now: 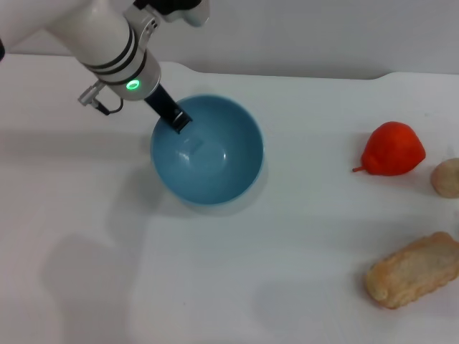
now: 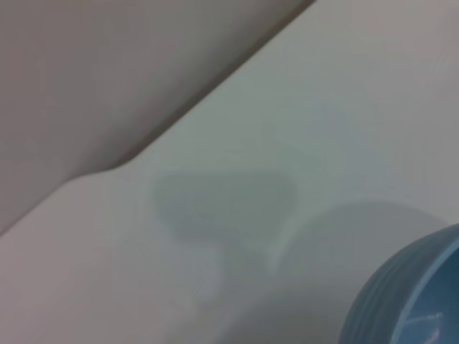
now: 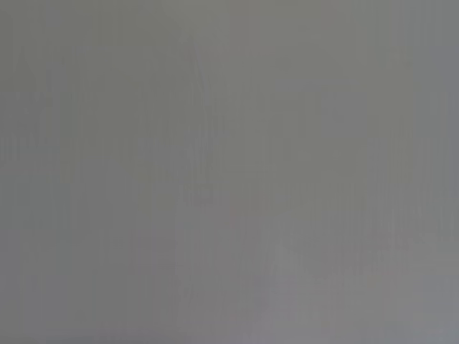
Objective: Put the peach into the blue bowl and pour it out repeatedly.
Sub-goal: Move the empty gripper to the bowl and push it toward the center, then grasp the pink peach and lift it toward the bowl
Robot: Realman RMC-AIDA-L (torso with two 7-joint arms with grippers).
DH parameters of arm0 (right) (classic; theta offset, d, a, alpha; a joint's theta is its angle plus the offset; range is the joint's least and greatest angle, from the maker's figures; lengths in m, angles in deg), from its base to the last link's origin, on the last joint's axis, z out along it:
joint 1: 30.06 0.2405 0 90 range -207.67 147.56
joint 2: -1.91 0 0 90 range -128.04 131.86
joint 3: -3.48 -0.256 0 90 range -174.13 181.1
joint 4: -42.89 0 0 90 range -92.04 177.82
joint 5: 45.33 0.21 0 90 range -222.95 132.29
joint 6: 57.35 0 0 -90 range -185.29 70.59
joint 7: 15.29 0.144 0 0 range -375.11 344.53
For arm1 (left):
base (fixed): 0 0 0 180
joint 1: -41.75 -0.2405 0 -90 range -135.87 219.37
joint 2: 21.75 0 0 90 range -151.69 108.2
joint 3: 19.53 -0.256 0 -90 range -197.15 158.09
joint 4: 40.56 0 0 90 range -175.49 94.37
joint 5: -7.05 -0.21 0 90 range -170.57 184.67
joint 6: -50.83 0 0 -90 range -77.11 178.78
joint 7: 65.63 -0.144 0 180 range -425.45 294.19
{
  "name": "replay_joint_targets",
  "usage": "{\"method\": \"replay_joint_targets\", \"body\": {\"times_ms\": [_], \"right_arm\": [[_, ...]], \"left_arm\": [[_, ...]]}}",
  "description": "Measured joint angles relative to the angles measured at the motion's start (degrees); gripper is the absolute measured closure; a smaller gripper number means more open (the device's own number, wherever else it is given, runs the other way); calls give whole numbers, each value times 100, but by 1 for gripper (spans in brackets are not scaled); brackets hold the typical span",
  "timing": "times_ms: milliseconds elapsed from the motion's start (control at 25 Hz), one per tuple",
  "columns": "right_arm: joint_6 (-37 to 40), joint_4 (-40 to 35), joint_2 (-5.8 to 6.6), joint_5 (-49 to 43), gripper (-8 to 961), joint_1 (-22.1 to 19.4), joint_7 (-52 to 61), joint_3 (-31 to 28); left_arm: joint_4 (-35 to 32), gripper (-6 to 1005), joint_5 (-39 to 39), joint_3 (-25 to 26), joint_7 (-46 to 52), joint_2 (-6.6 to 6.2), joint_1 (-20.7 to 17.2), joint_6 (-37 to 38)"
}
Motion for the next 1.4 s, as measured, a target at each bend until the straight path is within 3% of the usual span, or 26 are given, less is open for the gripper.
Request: {"method": "replay_joint_targets", "body": {"times_ms": [480, 760, 1000, 1200, 1400], "right_arm": [[-62, 35, 4, 8, 247, 27, 0, -7], [-62, 9, 66, -34, 246, 119, 618, 38], [-530, 18, 278, -398, 246, 489, 1094, 79], [-812, -38, 592, -1754, 245, 847, 2592, 80], [-1096, -294, 732, -2847, 246, 1202, 3711, 98]], "left_arm": [[-42, 1000, -119, 58, 1253, 36, 412, 351], [177, 1000, 14, 16, 1373, 43, 398, -98], [298, 1000, 122, 73, 1376, 37, 271, -245], [441, 1001, 260, 59, 1378, 16, 175, -327], [460, 1001, 344, 60, 1381, 0, 90, -386]]}}
